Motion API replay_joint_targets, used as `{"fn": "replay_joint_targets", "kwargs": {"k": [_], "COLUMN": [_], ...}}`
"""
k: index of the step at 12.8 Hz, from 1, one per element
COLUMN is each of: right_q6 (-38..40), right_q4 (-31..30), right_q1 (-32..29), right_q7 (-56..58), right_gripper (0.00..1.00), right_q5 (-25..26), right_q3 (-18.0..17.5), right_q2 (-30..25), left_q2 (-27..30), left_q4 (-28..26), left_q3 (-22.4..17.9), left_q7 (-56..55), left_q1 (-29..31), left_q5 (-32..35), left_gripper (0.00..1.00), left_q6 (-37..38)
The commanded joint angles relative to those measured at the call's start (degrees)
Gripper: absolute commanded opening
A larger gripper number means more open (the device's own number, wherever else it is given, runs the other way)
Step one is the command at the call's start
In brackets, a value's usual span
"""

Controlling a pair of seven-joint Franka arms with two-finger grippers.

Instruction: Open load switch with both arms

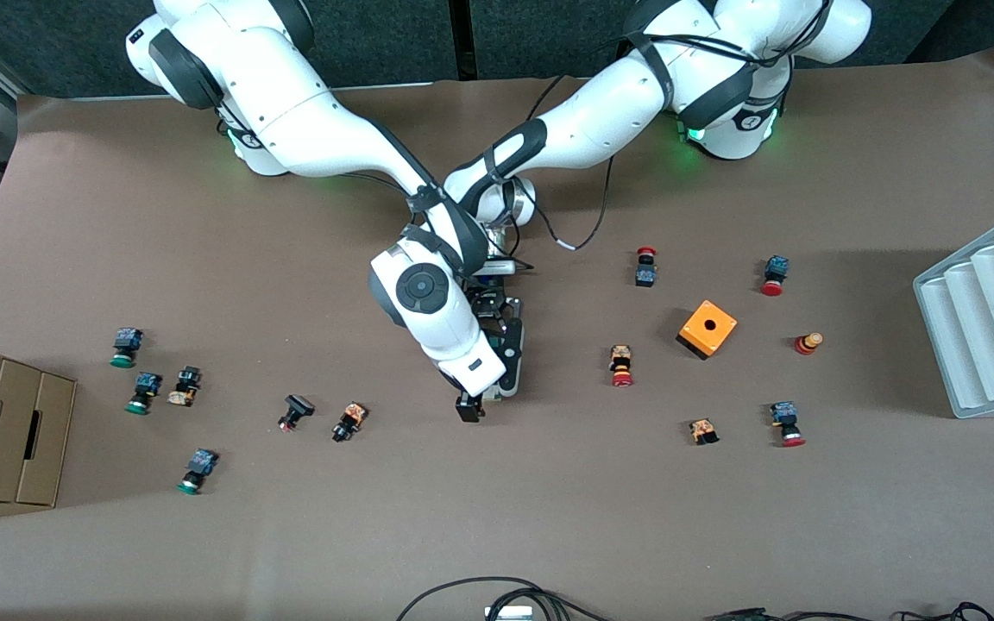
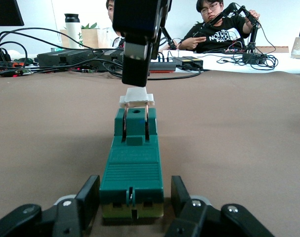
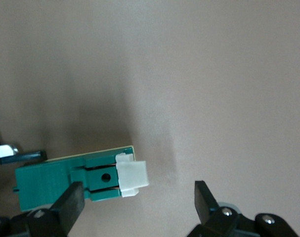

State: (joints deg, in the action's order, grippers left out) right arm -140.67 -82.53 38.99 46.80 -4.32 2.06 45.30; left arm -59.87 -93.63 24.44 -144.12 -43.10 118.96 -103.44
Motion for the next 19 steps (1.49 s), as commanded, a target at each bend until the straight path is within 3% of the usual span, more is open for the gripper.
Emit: {"fn": "replay_joint_targets", "kwargs": {"k": [1, 3, 16, 19], "right_q6": [-1.97, -1.98, -4.26, -4.18], "right_q4": [1.85, 1.85, 1.76, 1.76], "right_q1": [0.21, 0.21, 1.35, 1.62], "right_q7": [-0.04, -0.04, -1.45, -1.53], "right_gripper": [0.94, 0.82, 0.82, 0.73], "right_q5": [0.54, 0.46, -1.39, -1.48], "right_q3": [0.23, 0.23, 0.4, 0.4], "right_q2": [1.72, 1.72, 3.57, 3.48], "left_q2": [-0.87, -0.87, -0.95, -0.95], "left_q4": [0.38, 0.38, 0.38, 0.38], "left_q3": [-0.18, -0.18, -0.18, -0.18], "left_q7": [-1.07, -1.07, -1.07, -1.07], "left_q1": [0.03, 0.04, 0.04, 0.12], "left_q5": [0.57, 0.57, 0.66, 0.66], "left_gripper": [0.66, 0.67, 0.67, 0.67], "left_q6": [0.52, 0.52, 0.52, 0.52]}}
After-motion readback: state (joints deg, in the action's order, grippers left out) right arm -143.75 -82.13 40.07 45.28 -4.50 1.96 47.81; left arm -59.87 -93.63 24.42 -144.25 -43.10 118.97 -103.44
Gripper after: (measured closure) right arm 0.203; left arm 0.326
